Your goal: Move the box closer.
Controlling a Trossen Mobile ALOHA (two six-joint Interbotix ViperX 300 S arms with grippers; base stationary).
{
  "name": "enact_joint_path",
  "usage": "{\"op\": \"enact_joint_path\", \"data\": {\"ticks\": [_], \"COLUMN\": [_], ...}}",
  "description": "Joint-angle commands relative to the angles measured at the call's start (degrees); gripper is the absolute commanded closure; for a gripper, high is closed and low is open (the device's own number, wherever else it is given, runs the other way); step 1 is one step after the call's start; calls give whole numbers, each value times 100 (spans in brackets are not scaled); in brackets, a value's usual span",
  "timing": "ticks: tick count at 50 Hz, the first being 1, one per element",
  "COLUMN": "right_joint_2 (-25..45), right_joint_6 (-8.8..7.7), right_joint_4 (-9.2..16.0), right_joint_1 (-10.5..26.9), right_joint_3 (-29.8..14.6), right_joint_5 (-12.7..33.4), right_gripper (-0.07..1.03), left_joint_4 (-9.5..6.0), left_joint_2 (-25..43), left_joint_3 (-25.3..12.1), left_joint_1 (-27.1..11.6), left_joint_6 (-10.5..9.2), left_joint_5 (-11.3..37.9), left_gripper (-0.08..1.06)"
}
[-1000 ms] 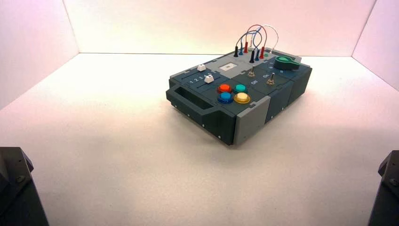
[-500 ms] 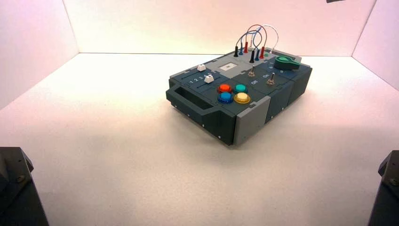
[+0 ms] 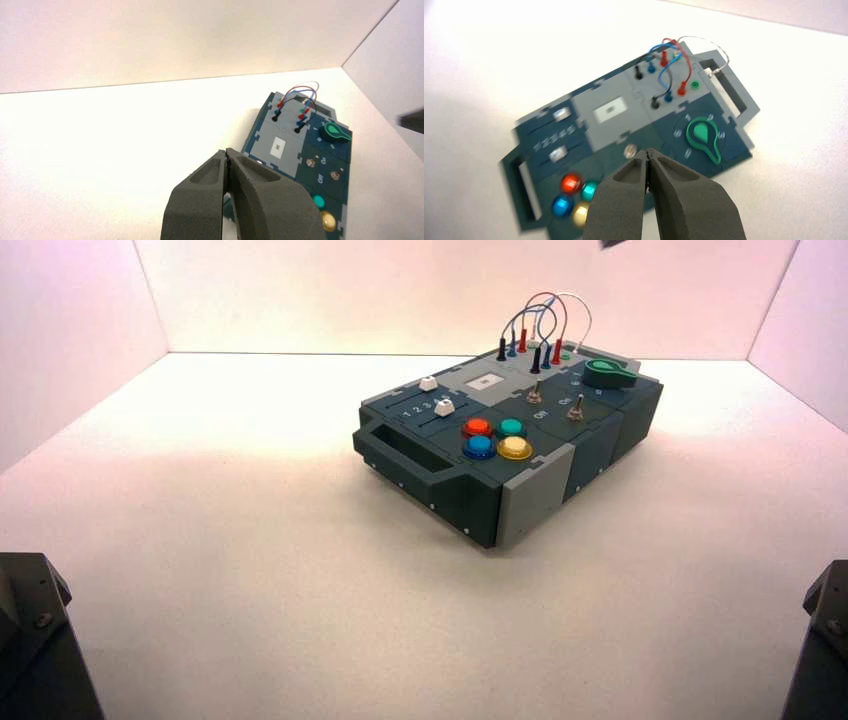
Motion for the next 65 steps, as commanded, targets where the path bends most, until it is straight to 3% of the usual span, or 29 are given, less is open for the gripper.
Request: {"op": "enact_joint_path", "data": {"ticks": [1, 14, 21, 34, 65], "right_joint_2": [1055, 2250, 2707, 3674, 4843], "right_joint_6": [-26, -35, -35, -105, -167], "right_joint_4": [-18, -18, -18, -18, -79], "right_joint_1": [-220, -694, -791, -782, -791], "right_joint_3": [-976, -2021, -2496, -3313, -4025], "right_joint_5": [-35, -26, -18, 70, 62], "right_gripper": [99, 99, 99, 99, 99], "left_joint_4": [0, 0, 0, 0, 9], "left_joint_2": [817, 1978, 2285, 2575, 2593], "left_joint_3": [-756, -1503, -1573, -1617, -1424], "left_joint_1": [-237, -914, -1169, -1187, -1195], "left_joint_6": [149, 193, 220, 237, 272], "left_joint_5": [-35, 360, 369, 387, 501], "left_gripper": [101, 101, 101, 101, 101]}}
